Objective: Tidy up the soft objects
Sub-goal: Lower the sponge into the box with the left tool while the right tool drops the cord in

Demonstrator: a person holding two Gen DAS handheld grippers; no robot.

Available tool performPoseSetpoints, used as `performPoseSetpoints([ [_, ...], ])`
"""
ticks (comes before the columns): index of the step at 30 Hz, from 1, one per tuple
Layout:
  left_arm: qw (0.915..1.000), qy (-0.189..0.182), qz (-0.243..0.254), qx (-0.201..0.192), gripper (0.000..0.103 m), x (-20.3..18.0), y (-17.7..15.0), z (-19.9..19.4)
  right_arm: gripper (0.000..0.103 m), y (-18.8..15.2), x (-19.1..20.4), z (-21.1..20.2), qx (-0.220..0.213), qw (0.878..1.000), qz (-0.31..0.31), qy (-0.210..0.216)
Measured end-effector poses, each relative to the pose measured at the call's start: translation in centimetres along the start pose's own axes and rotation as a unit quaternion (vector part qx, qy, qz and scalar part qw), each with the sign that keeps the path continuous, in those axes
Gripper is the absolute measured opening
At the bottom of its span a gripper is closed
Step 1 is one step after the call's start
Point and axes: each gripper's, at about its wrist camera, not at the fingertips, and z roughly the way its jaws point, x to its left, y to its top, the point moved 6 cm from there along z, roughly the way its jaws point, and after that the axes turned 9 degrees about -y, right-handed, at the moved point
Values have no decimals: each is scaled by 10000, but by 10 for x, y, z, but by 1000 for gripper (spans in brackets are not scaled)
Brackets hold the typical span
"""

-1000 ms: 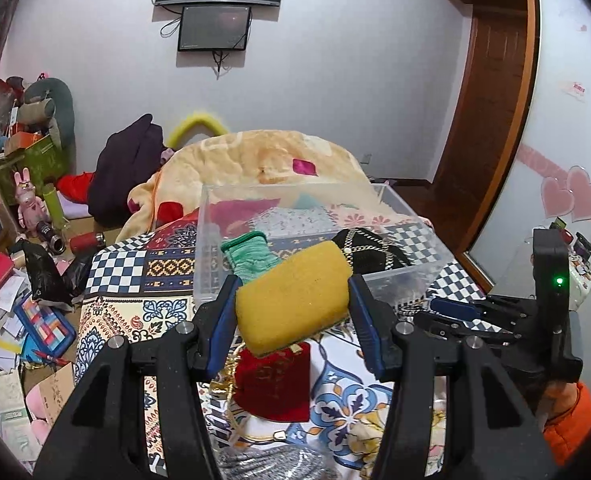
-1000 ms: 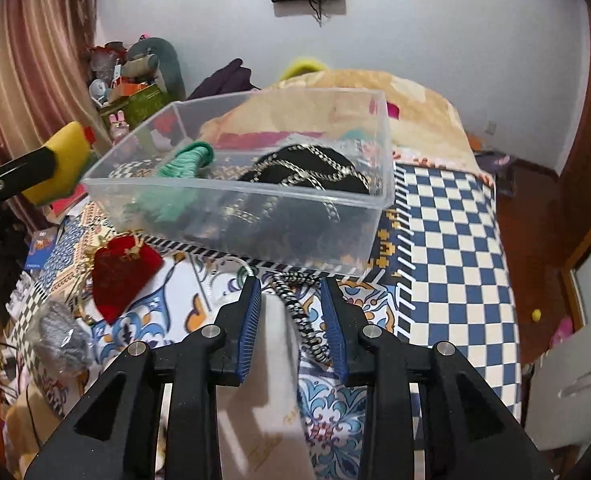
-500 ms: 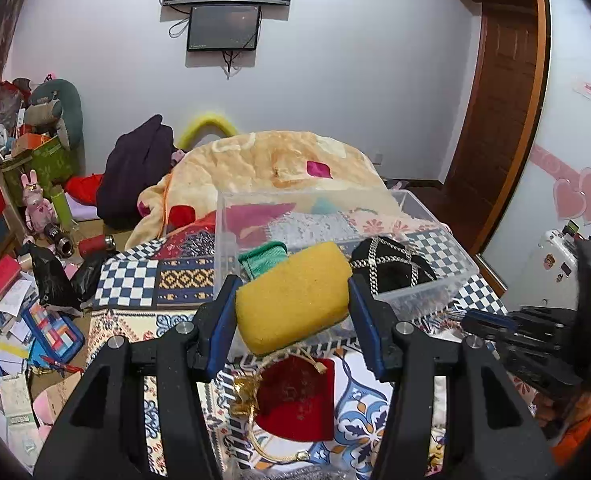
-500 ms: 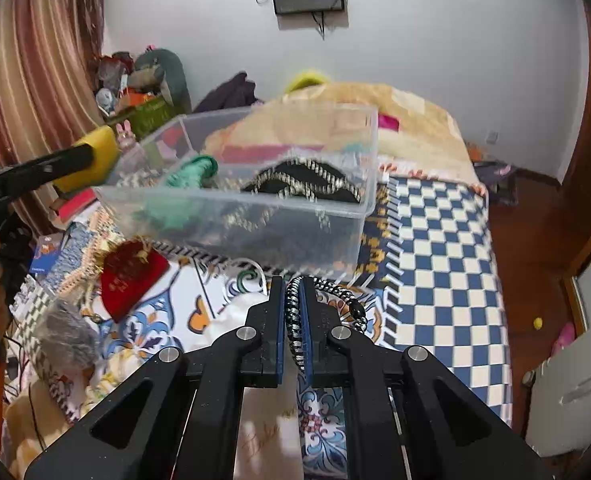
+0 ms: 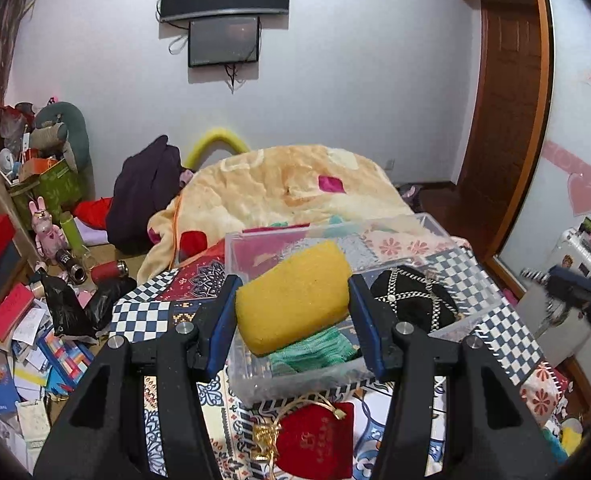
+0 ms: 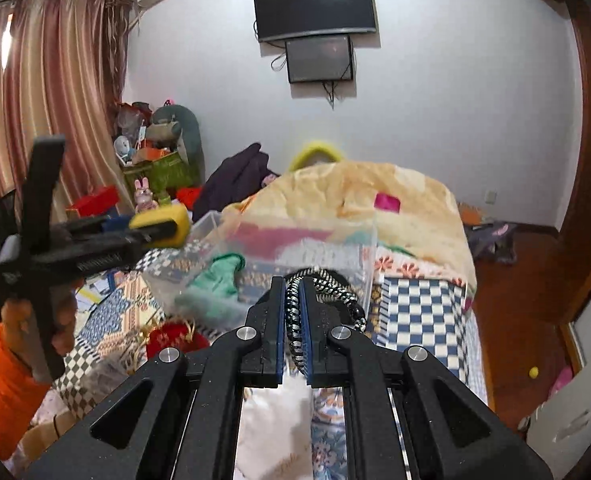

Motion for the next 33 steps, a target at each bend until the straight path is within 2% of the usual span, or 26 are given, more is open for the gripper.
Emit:
performPoseSetpoints([
  [6,9981,16,131,600,53,2,-12,43,6,17,9,8,-116,9998,-10,156],
  [14,9948,70,334,958,53,-1,-27,71,6,33,33,43,-10,9990,-53,448],
  [20,9942,-12,238,1044,58,4,-29,75,6,26,47,78,394,9977,-126,540],
  [25,9947,-146,177,999,76,3,-29,69,7,9,46,108,900,9942,-108,574],
  [30,9957,-236,141,884,81,1,-25,54,7,-9,37,124,1371,9886,36,625],
  [32,9960,-299,108,832,82,0,-23,48,16,-12,37,123,1507,9858,55,744],
  [33,9962,-353,73,788,84,-1,-22,43,27,-13,37,121,1541,9850,57,771],
])
